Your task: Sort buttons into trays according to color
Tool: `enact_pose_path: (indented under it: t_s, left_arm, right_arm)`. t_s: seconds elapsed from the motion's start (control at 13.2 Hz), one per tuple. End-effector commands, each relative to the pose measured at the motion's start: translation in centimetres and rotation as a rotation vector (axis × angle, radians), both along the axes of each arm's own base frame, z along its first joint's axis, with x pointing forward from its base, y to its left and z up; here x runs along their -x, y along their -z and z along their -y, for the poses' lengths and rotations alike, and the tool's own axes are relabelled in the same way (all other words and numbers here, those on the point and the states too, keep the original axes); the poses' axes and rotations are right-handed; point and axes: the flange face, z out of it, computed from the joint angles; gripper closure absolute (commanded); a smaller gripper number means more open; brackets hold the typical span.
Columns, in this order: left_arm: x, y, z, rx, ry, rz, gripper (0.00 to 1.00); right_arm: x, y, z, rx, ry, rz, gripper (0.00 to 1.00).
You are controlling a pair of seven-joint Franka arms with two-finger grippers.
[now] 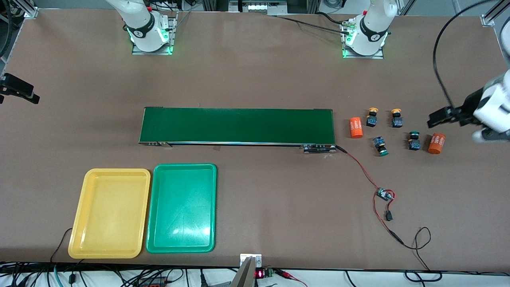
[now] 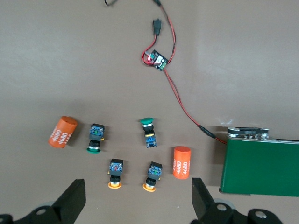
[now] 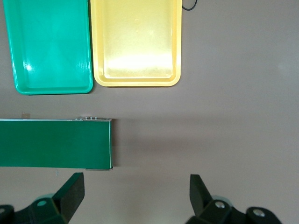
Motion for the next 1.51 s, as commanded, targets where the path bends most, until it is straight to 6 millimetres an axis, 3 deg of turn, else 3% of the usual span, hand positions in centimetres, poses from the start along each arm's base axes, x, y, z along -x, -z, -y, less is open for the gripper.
enact_pose_path:
  t_s: [0.0,0.23,0.45,0.53,0.68,0.98,1.06,1.21,1.44]
  left_arm:
    - [-2.3,6.1,1.6,-0.026,0.023,-0.069,0.0]
    - [-3.6,12.6,4.6,-0.019,0.065,-0.141,0.0]
    - [-4.3,14.8,5.1,-0.007,0.085,-0.169,0.0]
    - [-3.5,16.5,5.3,0.028,0.068,-0.194,0.0]
    - [-1.8,18.0,4.4,0.088,0.017,-0.224,0.0]
    - [2.4,19.4,4.6,0.08,0.012,-0.205,0.0]
    - [3.8,20.6,4.9,0.076,0.013,-0.199,0.0]
    - [7.0,22.8,7.2,0.072,0.036,-0.162,0.0]
    - [8.9,24.7,7.3,0.066,0.034,-0.167,0.0]
  right_arm:
    - [0.0,-0.5,0.1,-0.001,-0.001,0.009,0.0]
    - [-0.1,-0.4,0.3,-0.002,0.002,0.006,0.0]
    - [0.0,-0.4,0.4,-0.001,0.005,0.007,0.0]
    - [0.0,-0.5,0.3,-0.003,0.007,0.007,0.0]
    - [0.0,-0.4,0.4,-0.003,0.01,0.006,0.0]
    - [0.0,-0.4,0.4,-0.006,0.007,0.006,0.0]
    - [0.0,-0.4,0.4,-0.006,0.007,0.006,0.0]
    - [0.0,-0.4,0.5,-0.006,0.008,0.008,0.0]
    - [-0.1,-0.3,0.5,-0.006,0.007,0.006,0.0]
